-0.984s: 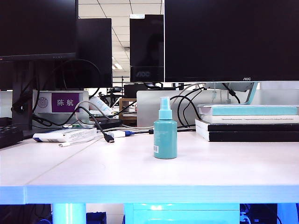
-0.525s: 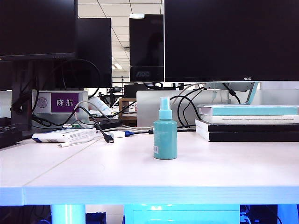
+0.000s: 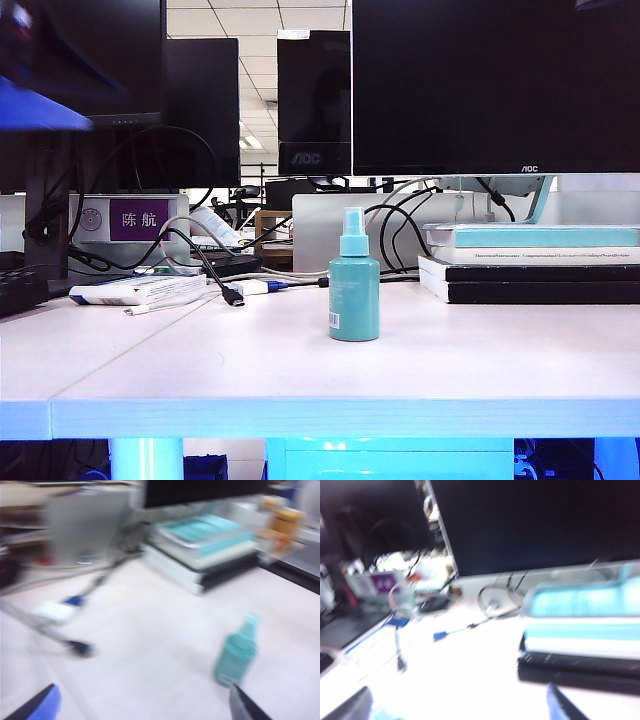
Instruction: Pick up the sprayer with the left hand and remove the lid with the right hand then place it on the table.
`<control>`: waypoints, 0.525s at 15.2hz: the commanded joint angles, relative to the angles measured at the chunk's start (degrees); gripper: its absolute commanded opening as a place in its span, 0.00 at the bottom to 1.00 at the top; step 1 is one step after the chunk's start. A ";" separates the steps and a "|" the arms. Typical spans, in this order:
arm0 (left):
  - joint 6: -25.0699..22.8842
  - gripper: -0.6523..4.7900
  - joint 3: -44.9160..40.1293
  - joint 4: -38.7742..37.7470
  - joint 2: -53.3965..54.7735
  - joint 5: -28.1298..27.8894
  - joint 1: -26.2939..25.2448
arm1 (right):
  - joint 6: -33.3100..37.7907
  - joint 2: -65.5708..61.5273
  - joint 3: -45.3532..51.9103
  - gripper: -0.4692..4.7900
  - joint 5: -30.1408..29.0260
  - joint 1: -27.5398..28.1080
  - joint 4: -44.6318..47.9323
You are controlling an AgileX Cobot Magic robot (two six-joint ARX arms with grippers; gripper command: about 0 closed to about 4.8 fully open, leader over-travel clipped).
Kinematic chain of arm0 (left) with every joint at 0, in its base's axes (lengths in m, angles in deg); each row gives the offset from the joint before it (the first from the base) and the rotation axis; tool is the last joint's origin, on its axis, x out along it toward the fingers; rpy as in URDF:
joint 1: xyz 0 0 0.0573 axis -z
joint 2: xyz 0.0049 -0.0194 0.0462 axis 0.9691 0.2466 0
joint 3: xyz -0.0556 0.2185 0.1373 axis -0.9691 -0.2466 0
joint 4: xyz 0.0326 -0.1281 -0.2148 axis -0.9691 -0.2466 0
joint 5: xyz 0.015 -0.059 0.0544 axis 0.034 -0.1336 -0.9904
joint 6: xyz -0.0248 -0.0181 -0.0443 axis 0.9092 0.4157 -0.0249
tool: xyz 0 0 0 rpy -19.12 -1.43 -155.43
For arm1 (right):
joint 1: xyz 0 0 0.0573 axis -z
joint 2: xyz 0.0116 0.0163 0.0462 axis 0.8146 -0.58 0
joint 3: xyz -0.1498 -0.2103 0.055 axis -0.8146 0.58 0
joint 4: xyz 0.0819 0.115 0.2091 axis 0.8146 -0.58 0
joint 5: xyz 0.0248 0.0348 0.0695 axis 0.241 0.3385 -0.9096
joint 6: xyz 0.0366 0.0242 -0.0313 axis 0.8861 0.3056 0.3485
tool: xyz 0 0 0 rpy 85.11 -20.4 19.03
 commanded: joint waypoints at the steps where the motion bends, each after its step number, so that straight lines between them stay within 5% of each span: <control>1: -4.79 1.00 0.17 5.03 8.61 5.53 2.71 | 0.00 -4.20 -1.20 1.00 -4.48 0.39 0.74; 8: -13.46 1.00 11.28 5.81 28.94 7.65 11.89 | -0.24 -15.58 -3.67 1.00 -15.39 2.64 2.89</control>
